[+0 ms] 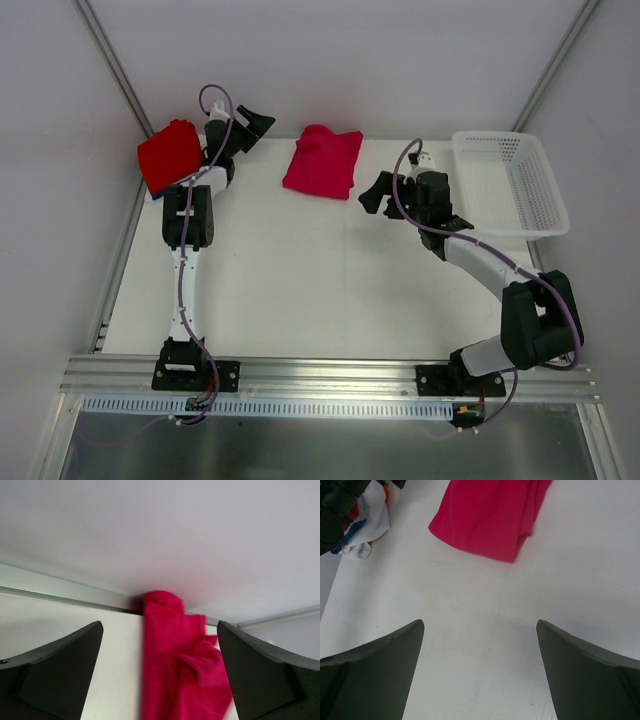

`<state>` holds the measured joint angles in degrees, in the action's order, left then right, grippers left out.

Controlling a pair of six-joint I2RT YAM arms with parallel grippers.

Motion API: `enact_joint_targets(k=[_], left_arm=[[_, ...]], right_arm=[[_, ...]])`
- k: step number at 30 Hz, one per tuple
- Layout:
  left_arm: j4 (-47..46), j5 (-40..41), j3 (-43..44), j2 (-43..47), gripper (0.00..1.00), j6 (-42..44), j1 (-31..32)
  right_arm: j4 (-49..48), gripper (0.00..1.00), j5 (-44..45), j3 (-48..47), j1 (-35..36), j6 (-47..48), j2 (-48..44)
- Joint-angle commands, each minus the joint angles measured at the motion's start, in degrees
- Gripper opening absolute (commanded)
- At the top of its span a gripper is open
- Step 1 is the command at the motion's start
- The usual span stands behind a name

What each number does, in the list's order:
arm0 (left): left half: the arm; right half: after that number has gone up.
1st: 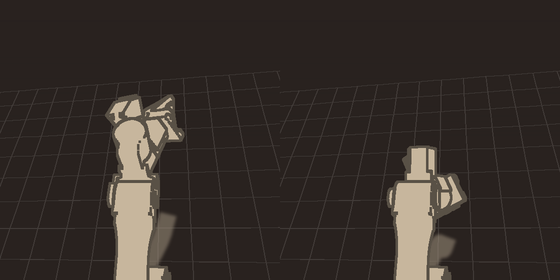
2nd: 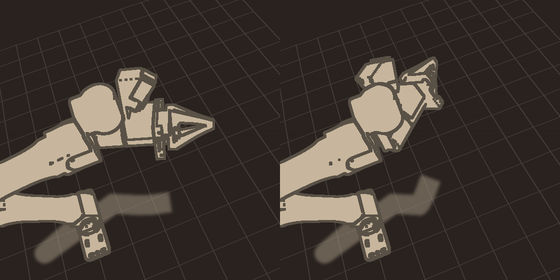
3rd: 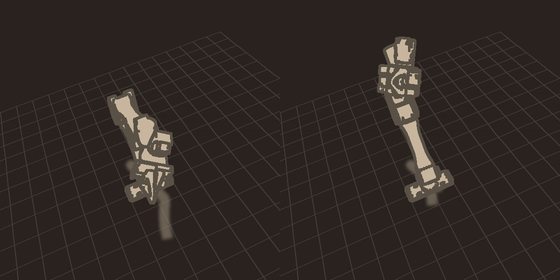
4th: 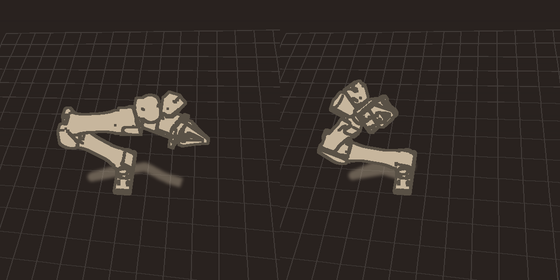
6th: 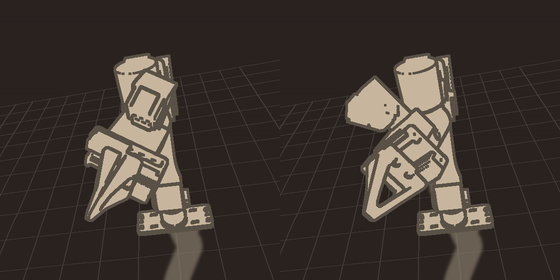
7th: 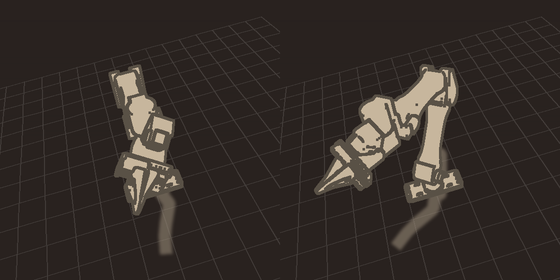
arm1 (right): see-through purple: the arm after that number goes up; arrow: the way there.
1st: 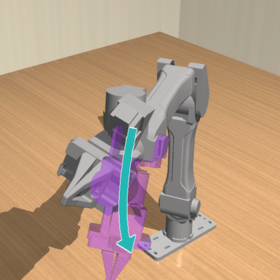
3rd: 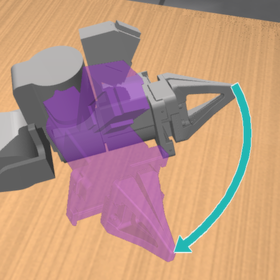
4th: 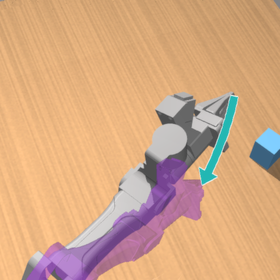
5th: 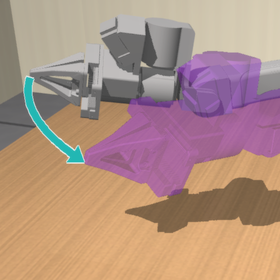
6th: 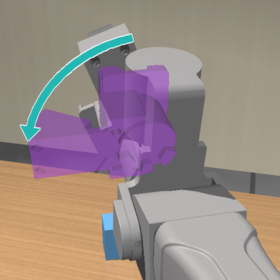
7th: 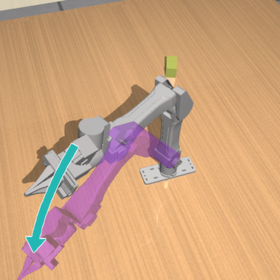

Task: Fold and stack the t-shirts
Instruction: Smooth out wrinkles on the folded tshirt

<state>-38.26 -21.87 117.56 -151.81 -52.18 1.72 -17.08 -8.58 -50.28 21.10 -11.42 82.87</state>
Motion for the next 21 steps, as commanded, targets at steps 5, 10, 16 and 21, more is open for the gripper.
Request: enact_joint_targets(k=[5,10,16,21], left_arm=[[-4.9,-2.0,-26.8,35.8,0.99,-0.6,5.3],[0.1,1.2,-50.7,58.2,0.99,2.1,9.7],[19.9,7.4,-62.2,79.5,0.99,13.3,15.9],[30.1,9.1,-69.8,95.2,0.99,16.8,17.7]], right_arm=[[11.1,0.99,-8.9,-23.7,0.3,1.1,12.3],[18.2,0.98,-19.4,-48.5,0.2,-1.9,27.6],[15.4,0.98,-31.0,-70.1,0.3,-11.0,48.0],[11.1,0.99,-34.2,-83.3,0.2,-17.4,61.4]])
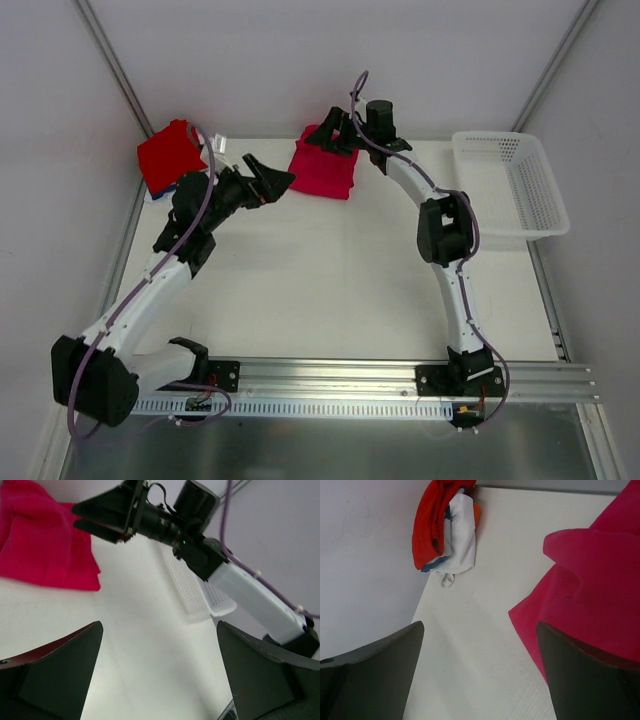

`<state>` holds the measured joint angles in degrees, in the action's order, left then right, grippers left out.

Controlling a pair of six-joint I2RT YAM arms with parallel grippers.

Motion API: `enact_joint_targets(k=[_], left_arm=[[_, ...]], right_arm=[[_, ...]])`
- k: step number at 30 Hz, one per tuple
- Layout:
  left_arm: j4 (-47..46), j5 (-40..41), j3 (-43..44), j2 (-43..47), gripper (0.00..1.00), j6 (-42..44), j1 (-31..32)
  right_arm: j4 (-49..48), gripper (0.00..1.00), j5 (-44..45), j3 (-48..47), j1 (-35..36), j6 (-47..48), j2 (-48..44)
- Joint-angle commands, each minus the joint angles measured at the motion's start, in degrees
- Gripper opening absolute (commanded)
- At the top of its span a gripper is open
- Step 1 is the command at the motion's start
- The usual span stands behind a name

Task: Fold and stack the t-shirts
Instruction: Smooth out wrinkles on the folded tshirt

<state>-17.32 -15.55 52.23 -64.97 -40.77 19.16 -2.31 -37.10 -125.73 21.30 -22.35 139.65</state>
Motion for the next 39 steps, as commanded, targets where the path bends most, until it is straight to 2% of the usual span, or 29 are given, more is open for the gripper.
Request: enact_joint_targets(k=[1,6,10,13,17,23,28,31,34,39], left_arm=[[9.8,2.9,-6.2,10.5,0.99,5.7,0.3],[12.9,3.0,-16.3,22.6,0.99,5.8,0.4],[13.3,2.1,-20.6,26.1,0.99,5.4,0.4],[13.2,0.9,-22.3,26.5,0.99,6.0,0.6],[13.2,1.2,-23.7,26.3,0.99,7.2,0.7],[13.2,1.0,-24.0,25.4,0.99,8.2,0.7],[13.1,0.6,-24.8,25.3,0.99,8.3,0.7],[13.2,0.3,-25.4,24.7,0.99,8.3,0.8],[13.1,0.9,-26.0,23.8,0.99,8.5,1.1],[12.9,1.7,-26.7,22.8,0.99,8.6,1.8]], right_arm=[[-5.1,0.99,-5.9,-9.3,0.1,-7.7,6.1],[-11.2,1.00,-3.9,-11.5,0.1,-8.7,11.0],[-15.6,1.00,-1.7,-11.2,0.1,-9.7,13.0],[-20.4,0.99,1.3,-10.5,0.3,-11.5,14.8],[-26.7,0.99,10.1,-10.4,1.1,-12.0,17.7],[-29.0,0.99,24.7,-13.0,1.6,-13.2,24.2],[-32.8,0.99,33.9,-13.1,0.8,-18.4,26.9],[-31.4,0.99,39.9,-13.1,0.4,-19.8,27.2],[-32.0,0.99,42.5,-13.3,0.1,-20.4,27.8],[-32.3,0.99,41.4,-15.4,-0.6,-14.9,26.8]])
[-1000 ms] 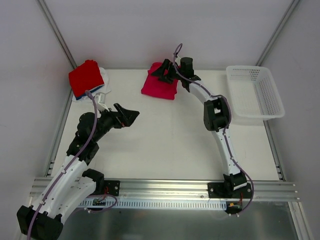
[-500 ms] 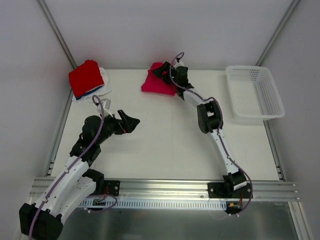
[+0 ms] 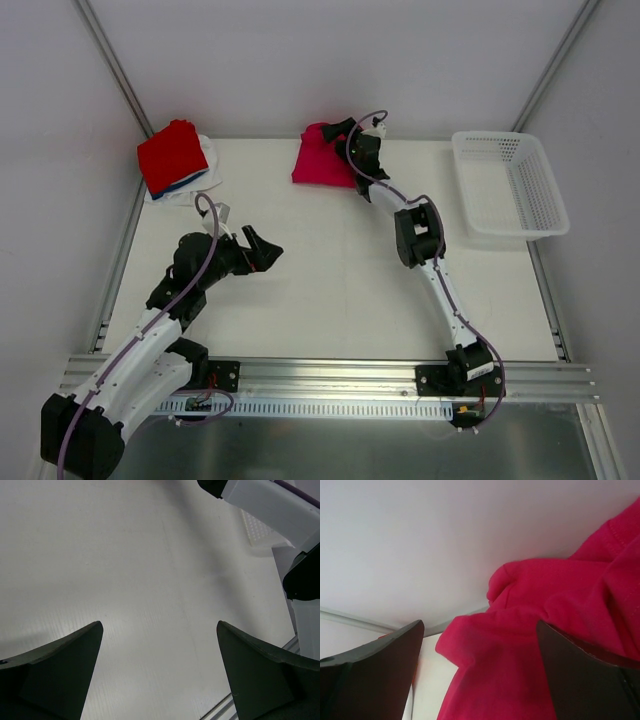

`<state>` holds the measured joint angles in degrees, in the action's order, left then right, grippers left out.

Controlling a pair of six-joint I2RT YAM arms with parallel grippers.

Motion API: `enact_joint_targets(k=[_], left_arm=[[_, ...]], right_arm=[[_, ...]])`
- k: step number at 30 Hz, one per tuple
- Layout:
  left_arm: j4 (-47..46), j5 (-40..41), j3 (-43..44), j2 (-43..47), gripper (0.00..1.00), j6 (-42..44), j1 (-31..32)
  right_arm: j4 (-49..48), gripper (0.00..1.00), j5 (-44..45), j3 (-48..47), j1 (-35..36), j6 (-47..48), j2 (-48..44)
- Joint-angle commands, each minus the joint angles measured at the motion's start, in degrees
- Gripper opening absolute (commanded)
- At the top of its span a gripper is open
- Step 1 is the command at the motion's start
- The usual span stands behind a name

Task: Fold and stack the t-shirts
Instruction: Smooth out wrinkles on the folded tshirt

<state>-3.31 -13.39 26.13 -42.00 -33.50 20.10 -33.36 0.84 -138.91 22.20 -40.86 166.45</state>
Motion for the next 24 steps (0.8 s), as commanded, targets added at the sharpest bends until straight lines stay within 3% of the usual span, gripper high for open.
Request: enact_joint_targets(k=[1,7,15,17,20,21,24], left_arm=[[-1.3,-0.3,-0.8,-0.1,0.99,1.3,1.2],[-2.0,2.5,0.5,-0.1,0.99,1.4,1.5],[-8.5,4.7,0.1,-0.9,0.99,-1.6,1.6],[-11.2,8.0,-0.4,-3.1,0.99,-1.0,1.6],[-17.1,11.3,0.5,-11.1,0.99,0.5,1.4],[-19.3,11.5,2.8,-16.2,0.99,3.1,1.4],[-20.3,12.9,11.5,-28.8,0.99,8.2,0.6]], right_arm=[[-2.2,1.00,2.3,-1.9,-1.6,3.9,-1.4],[-5.4,0.99,-6.1,6.5,-2.8,6.5,-13.4],[-1.5,0.99,-13.3,22.6,-2.8,9.1,-45.5],[0.3,1.00,-14.6,30.3,-2.9,9.5,-55.6],[2.6,1.00,-17.4,44.9,-2.8,9.9,-66.1],[5.0,0.99,-18.0,52.8,-2.8,10.1,-73.4],[13.6,1.00,-17.4,63.7,-2.7,11.8,-87.9]])
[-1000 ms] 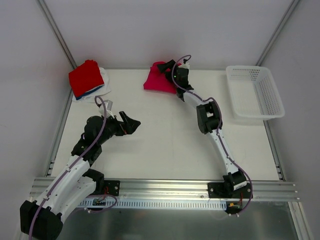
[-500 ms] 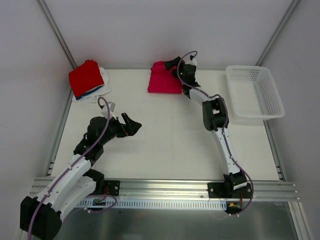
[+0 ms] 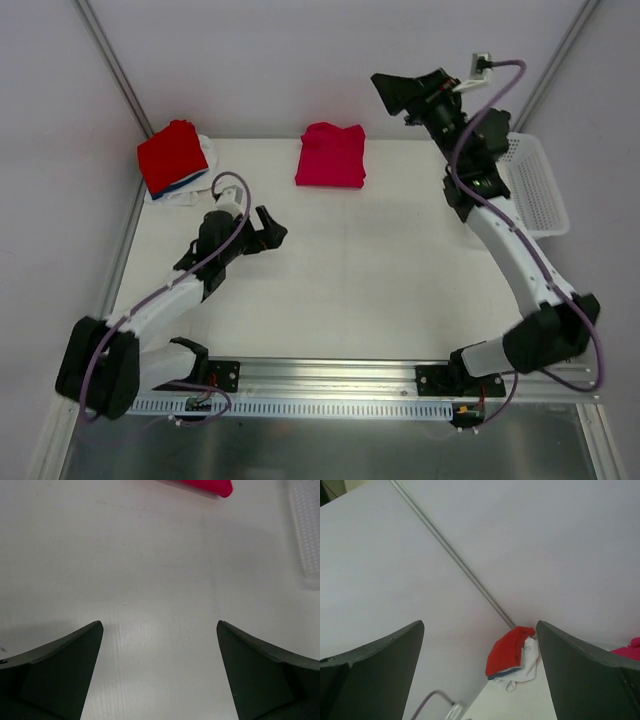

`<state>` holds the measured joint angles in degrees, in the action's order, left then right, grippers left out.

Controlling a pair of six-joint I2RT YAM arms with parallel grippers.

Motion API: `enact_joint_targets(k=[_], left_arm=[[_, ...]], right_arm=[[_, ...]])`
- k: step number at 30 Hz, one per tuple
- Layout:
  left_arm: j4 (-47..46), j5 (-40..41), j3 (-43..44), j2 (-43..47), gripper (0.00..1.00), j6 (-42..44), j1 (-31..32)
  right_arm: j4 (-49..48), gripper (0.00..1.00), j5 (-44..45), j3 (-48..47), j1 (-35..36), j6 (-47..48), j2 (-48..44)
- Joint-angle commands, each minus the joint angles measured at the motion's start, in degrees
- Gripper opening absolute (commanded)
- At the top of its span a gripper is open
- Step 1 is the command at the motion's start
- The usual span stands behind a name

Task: Fold and stack the t-shirts
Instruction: Smooth out wrinkles on the folded tshirt, then put the neatly folded tshirt into the corner of the board with the left arm

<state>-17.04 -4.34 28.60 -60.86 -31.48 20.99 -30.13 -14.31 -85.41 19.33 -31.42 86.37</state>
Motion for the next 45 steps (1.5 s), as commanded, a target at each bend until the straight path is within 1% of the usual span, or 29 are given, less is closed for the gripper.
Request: enact_joint_targets(k=[1,2,3,4,5,6,7,8,9,10,12,13,15,16,18,19,21,22,23,24,27,28,29,30,31,33,38,42,45], left_arm=[[-6.2,4.0,11.4,-13.5,0.99,7.7,-1.3],[-6.7,3.7,13.5,-16.7,0.99,7.2,-2.6],[-7.4,-1.1,17.2,-23.4,0.99,5.7,-6.7],[-11.1,-5.1,18.6,-26.7,0.99,1.9,-8.8],[-12.9,-8.7,21.8,-29.7,0.99,0.3,-10.4],[-14.1,-12.8,23.8,-35.4,0.99,-0.9,-12.1],[-14.1,-13.8,25.8,-38.0,0.98,-0.9,-12.5],[-13.7,-14.3,29.6,-42.1,0.98,-0.6,-12.7],[-13.5,-15.3,31.5,-43.9,0.98,-0.2,-12.9],[-13.4,-16.0,34.5,-45.7,0.98,-0.3,-13.4],[-14.0,-19.2,37.2,-50.7,0.98,-1.9,-14.9],[-13.8,-20.3,40.4,-54.2,0.98,-2.9,-15.5],[-13.9,-23.5,43.5,-57.7,0.98,-5.5,-16.3],[-14.0,-24.1,46.7,-60.8,0.98,-6.3,-16.9],[-13.2,-25.3,50.7,-63.9,0.98,-8.3,-17.2],[-10.2,-25.7,55.7,-67.2,0.98,-8.5,-17.2],[-2.8,-24.9,62.9,-71.0,0.97,-8.9,-17.2],[1.4,-24.0,71.4,-75.2,0.97,-8.4,-17.0],[7.2,-23.6,74.8,-77.0,0.96,-7.5,-17.0],[8.7,-23.4,80.3,-80.2,0.96,-7.4,-16.9],[13.9,-22.3,87.5,-84.1,0.96,-7.3,-16.5],[15.8,-21.2,92.6,-86.6,0.97,-6.6,-16.3],[19.3,-21.2,95.3,-88.0,0.97,-6.3,-15.7],[20.4,-21.4,99.8,-89.2,0.97,-6.3,-15.4],[21.1,-21.7,101.5,-91.3,0.97,-6.3,-15.0],[22.0,-21.2,103.4,-92.5,0.98,-6.5,-13.6],[22.2,-21.8,105.5,-95.3,0.98,-11.0,-9.7],[22.0,-22.4,107.9,-97.7,0.99,-14.0,-4.8],[21.0,-22.5,108.8,-98.7,0.99,-16.3,-3.0]], right_arm=[[12.1,0.99,-2.0,13.7,0.3,2.8,-11.4],[13.2,0.99,-1.6,21.2,0.9,3.3,-14.9],[15.1,0.99,-0.6,24.5,1.2,4.2,-21.9],[16.5,0.99,0.2,27.6,2.3,4.7,-25.4],[19.6,1.00,2.0,32.7,3.0,5.2,-28.7],[21.6,0.99,2.7,34.7,3.6,6.4,-35.1],[23.6,0.99,3.7,36.3,4.7,6.7,-38.2],[27.4,1.00,5.6,39.2,5.2,6.9,-41.3],[29.1,0.99,6.5,40.7,5.6,7.0,-44.2],[32.6,0.99,7.9,41.8,6.2,6.9,-49.9],[35.7,0.99,9.3,44.8,6.9,5.8,-55.1],[38.5,0.99,10.4,45.6,7.0,5.2,-59.9],[40.8,0.99,11.2,47.8,7.2,3.9,-64.1],[42.3,0.99,11.8,48.3,7.3,3.5,-67.4],[43.9,0.99,12.1,49.5,7.2,2.6,-69.7],[45.4,0.99,12.2,49.7,7.3,2.4,-70.5],[46.6,1.00,12.1,50.1,7.3,2.1,-70.7],[47.4,1.00,11.7,50.1,7.3,2.1,-70.5],[47.7,0.99,11.5,50.1,7.4,2.0,-69.9],[48.3,0.99,11.2,50.2,7.3,2.2,-69.8],[49.3,0.99,10.8,50.2,7.3,2.3,-68.8],[49.7,0.99,10.6,50.5,7.4,2.6,-68.8],[49.8,0.99,10.7,50.8,7.4,2.6,-68.6],[50.4,0.99,10.8,50.9,7.5,2.7,-68.6],[50.6,1.00,10.7,51.2,7.5,2.8,-68.6],[51.7,0.99,10.9,51.2,7.4,2.9,-68.9],[53.8,0.99,11.8,51.7,7.5,3.6,-69.8],[56.0,0.99,13.2,51.9,7.4,4.0,-71.2],[57.5,0.99,13.9,51.9,7.4,4.2,-71.9]])
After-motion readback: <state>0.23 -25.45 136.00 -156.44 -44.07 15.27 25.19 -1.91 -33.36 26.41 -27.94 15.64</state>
